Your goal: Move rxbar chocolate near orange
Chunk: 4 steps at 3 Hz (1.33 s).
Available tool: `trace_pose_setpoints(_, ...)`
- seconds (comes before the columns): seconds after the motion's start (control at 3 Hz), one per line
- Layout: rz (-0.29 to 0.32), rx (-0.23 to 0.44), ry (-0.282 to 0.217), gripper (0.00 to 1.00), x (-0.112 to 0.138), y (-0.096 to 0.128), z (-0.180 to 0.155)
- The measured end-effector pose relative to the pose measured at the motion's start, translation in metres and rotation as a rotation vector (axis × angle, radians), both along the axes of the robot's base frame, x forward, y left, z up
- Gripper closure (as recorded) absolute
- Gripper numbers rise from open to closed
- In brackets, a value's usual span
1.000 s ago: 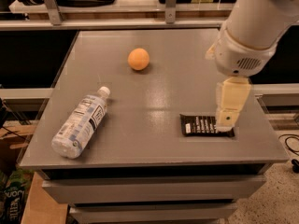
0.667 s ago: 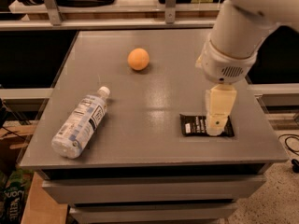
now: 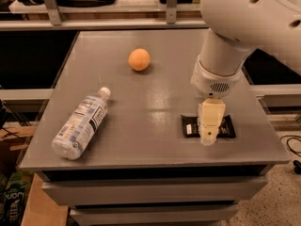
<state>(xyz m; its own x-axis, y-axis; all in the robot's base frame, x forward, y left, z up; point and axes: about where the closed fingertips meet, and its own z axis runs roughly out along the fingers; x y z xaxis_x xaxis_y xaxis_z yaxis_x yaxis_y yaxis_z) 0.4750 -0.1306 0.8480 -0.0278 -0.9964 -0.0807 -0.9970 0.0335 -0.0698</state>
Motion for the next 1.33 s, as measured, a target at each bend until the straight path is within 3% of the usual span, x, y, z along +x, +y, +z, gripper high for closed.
trace_pose_setpoints(0.33,-0.006,0.003,0.025,0.00,0.0036,-0.0054,-0.0150)
trace_pose_setpoints(0.67,-0.006,0.017,0.034,0.15,0.0062,-0.0097,-0.0206)
trace_pose_setpoints(1.33,0.000,0.020,0.026,0.62,0.0068,-0.0125,-0.0197)
